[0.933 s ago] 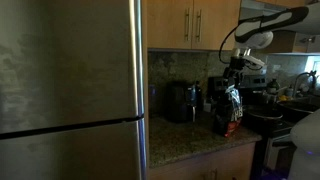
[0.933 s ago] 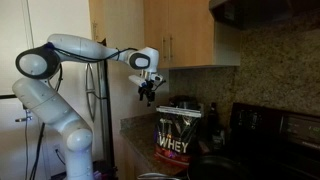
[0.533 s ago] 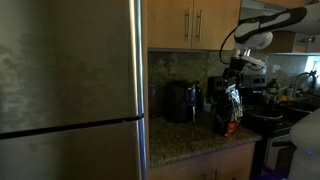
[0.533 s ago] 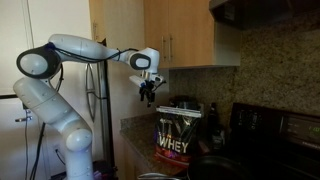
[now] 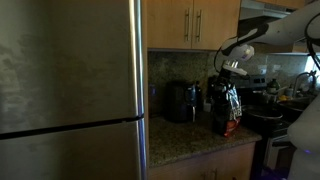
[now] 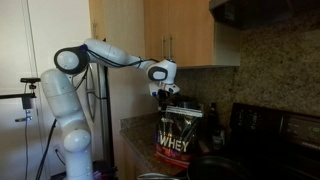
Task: Put the the whey powder packet in the left corner
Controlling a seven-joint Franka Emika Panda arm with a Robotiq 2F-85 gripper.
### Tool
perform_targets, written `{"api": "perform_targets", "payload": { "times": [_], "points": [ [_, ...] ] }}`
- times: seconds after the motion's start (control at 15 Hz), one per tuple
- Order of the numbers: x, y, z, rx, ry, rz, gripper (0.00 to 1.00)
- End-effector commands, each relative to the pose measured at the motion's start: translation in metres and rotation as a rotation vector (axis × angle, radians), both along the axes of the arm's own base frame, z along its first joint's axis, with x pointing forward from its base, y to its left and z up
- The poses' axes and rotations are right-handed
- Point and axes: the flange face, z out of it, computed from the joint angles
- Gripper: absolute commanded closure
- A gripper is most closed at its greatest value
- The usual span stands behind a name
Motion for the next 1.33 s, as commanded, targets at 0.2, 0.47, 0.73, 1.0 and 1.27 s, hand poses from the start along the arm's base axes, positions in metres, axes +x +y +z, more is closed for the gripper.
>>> {"api": "perform_targets", "payload": {
  "times": [0.2, 0.47, 0.73, 1.0, 1.27],
  "points": [
    [0.012, -0.006, 0.008, -0.027, 0.007, -0.091, 0.0],
    [0.011, -0.014, -0.008, -0.13, 0.036, -0.213, 0.0],
    [0.014, -0.015, -0.005, -0.164, 0.023, -0.269, 0.0],
    [0.016, -0.013, -0.009, -0.184, 0.006, -0.305, 0.34],
    [0.019, -0.013, -0.01, -0.202, 0.007, -0.307, 0.61]
  ]
}}
